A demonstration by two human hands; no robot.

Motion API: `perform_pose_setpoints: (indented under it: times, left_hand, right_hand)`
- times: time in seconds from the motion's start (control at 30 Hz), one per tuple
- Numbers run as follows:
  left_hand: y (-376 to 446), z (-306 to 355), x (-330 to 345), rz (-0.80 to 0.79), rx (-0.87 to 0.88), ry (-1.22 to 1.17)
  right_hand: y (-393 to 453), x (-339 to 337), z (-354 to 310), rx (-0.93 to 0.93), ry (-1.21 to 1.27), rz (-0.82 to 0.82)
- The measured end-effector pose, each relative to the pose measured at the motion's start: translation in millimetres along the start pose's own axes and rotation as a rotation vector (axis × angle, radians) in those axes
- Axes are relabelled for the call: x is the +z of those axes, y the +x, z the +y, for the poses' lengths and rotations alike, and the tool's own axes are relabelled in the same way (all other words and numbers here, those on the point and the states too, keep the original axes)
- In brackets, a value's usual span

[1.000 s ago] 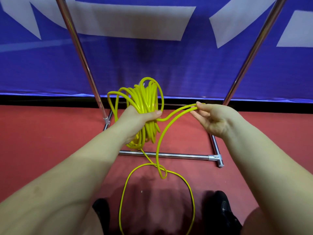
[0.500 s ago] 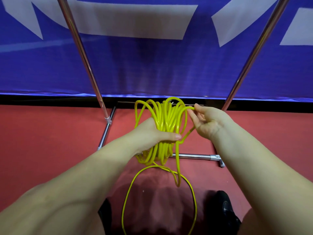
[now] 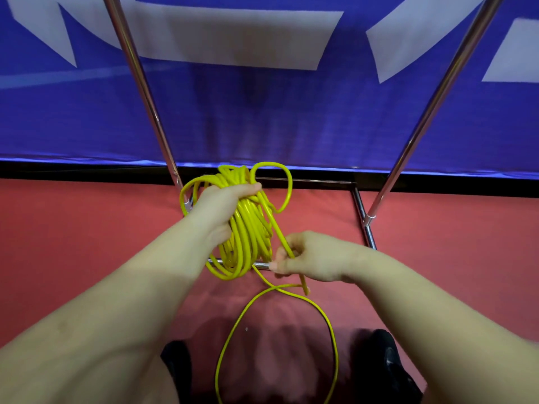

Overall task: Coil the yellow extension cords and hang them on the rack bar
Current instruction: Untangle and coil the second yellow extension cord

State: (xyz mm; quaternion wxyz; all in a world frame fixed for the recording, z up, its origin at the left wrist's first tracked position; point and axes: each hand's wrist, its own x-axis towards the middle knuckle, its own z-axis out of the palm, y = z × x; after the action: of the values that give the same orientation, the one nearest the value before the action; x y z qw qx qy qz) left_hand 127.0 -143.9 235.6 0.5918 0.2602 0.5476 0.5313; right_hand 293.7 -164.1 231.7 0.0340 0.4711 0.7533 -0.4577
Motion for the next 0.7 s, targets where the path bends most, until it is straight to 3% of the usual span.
perform_pose_setpoints:
  times: [0.1, 0.17, 0.37, 0.43, 0.7]
  left_hand:
    - [4.8, 11.5, -12.1, 0.074, -0.002, -0.077]
    - [8.3, 17.1, -19.4, 0.093, 0.021, -0.110]
    - [11.3, 20.6, -28.4, 0.116, 0.074, -0.079]
    - [8.9, 19.4, -24.1, 0.107, 0.084, -0.092]
    - [-0.7, 14.1, -9.7, -0.091, 0.023, -0.030]
  right_hand:
    - [2.1, 1.1, 15.3, 0.080, -0.210, -0.115]
    - [3.5, -2.1, 25.0, 0.088, -0.312, -0.051]
    - [0.7, -26.7, 26.7, -0.082, 0.054, 0.606]
    - [-3.1, -35.6, 25.1, -0.103, 0.119, 0.747]
    - [-5.0, -50.0, 27.1, -0.006, -0.050, 0.690]
